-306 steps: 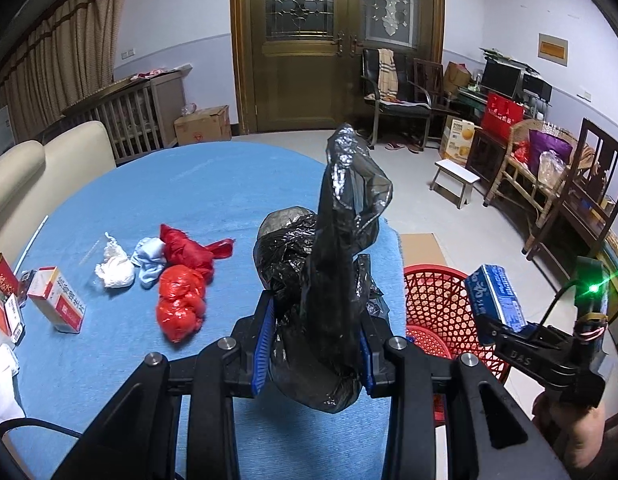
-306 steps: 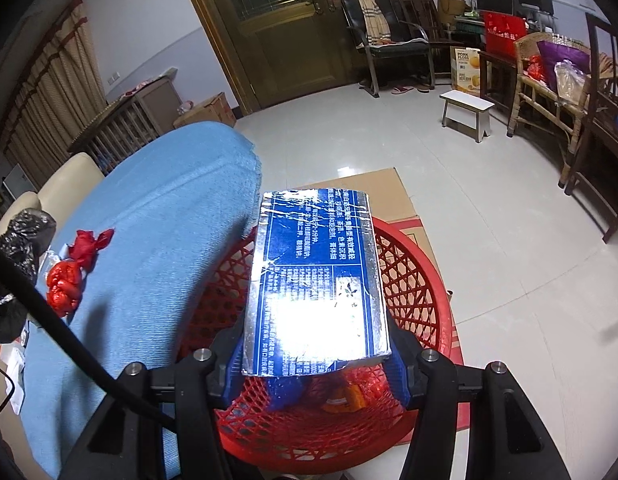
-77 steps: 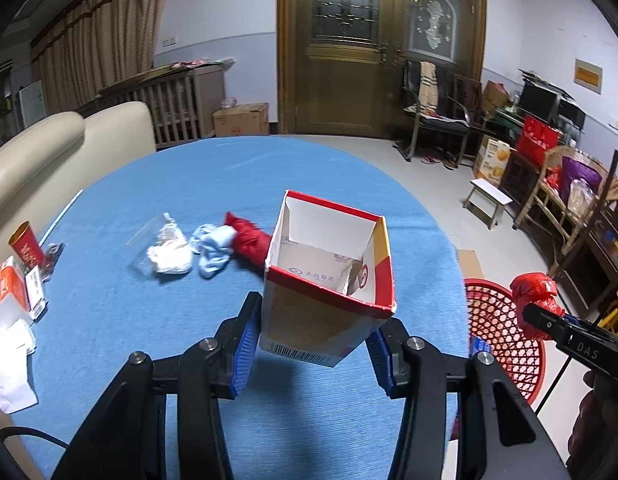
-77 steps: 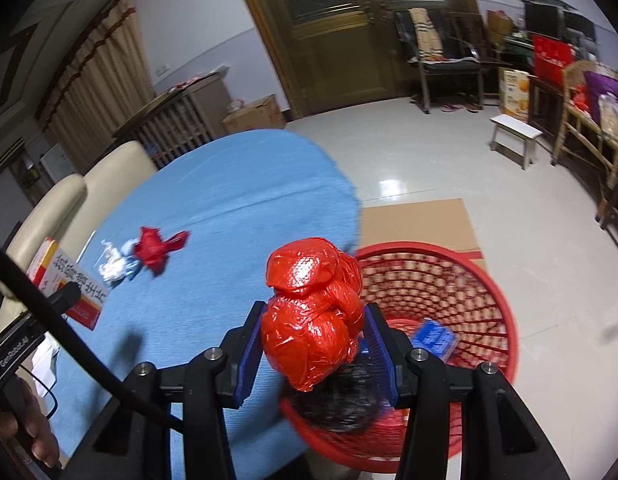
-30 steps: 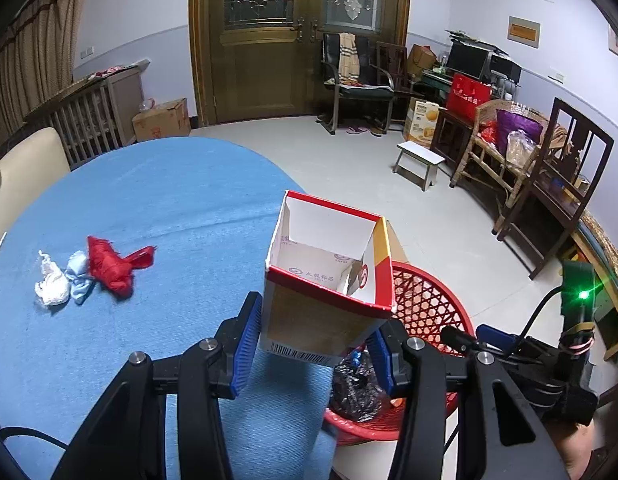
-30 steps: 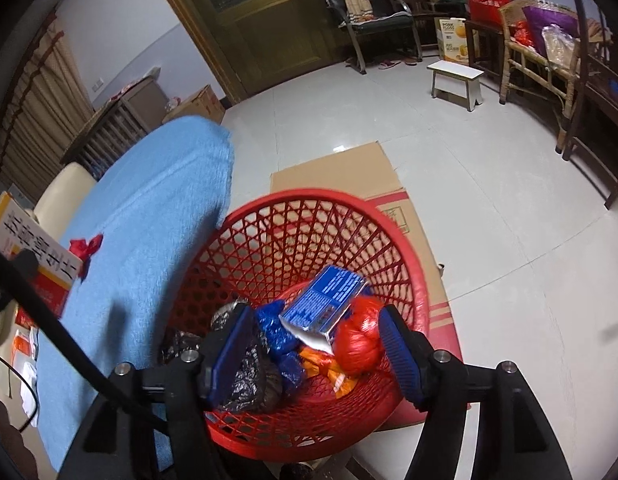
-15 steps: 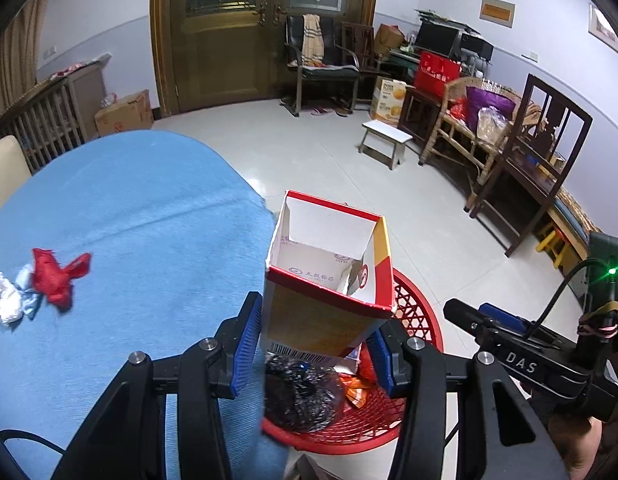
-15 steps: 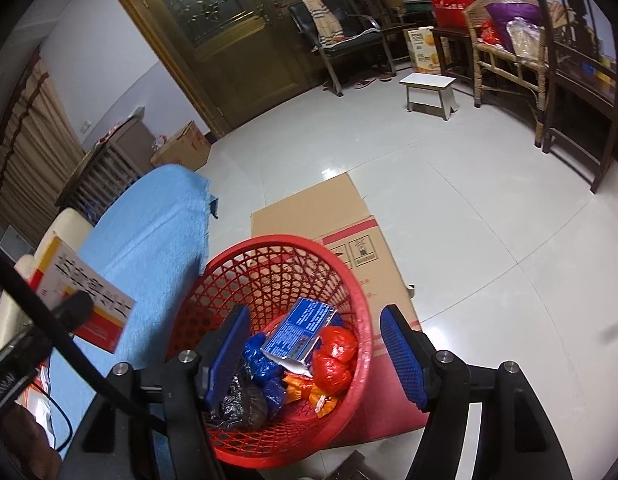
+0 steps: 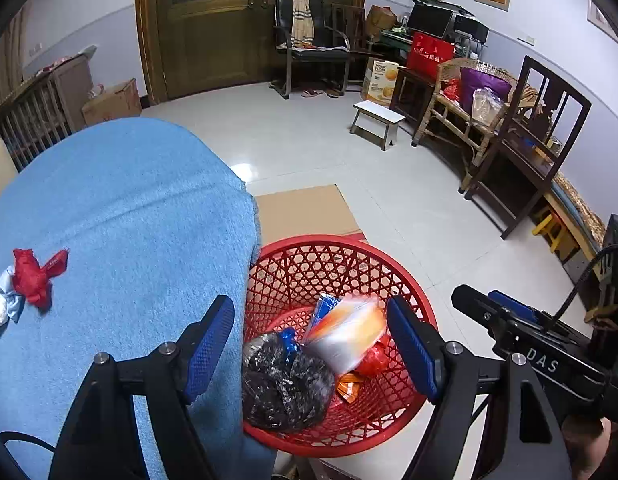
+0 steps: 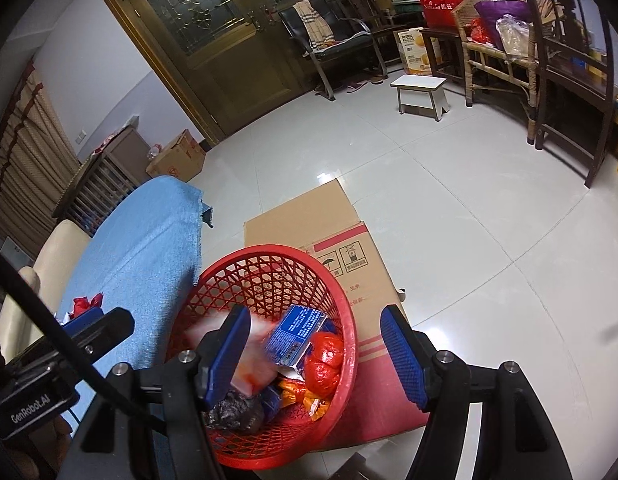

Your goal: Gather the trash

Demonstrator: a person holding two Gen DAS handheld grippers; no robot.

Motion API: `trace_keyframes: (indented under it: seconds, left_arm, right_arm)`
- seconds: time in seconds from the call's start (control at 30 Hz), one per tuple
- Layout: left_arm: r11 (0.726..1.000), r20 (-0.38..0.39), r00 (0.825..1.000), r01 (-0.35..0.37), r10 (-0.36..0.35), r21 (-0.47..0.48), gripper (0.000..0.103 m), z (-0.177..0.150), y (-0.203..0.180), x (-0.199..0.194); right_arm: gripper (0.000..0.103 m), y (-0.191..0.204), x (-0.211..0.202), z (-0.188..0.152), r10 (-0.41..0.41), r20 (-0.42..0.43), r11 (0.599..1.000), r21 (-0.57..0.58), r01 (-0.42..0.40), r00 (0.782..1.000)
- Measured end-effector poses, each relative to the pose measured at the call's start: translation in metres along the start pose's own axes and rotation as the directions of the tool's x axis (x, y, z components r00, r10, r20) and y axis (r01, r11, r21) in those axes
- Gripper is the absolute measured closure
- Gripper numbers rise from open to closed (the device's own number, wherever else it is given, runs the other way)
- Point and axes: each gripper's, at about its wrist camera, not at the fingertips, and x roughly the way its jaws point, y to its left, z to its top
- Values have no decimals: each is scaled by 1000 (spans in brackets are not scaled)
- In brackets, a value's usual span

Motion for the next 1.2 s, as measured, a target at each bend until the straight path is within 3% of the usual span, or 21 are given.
trace_keyframes:
  seconds: [0.3, 0.63, 0.9, 1.2]
  left_arm:
    - [997, 24, 999, -25, 27, -69, 24, -6, 26, -17]
    - [981, 51, 995, -77, 87, -177, 24, -34, 83, -45]
    - [932, 50, 979, -171, 197, -319, 24, -67, 154, -67]
    - [866, 35, 957, -246, 289, -435, 24, -105, 220, -87]
  right_arm:
    - [29, 15, -2, 0, -27, -17, 999, -38, 27, 999]
    - [26, 68, 5, -12, -3, -66, 988, -157, -7, 998]
    - [26, 128, 23, -33, -2, -154, 952, -302, -46, 988]
    - [23, 204, 42, -65, -13, -234, 866, -489, -106, 972]
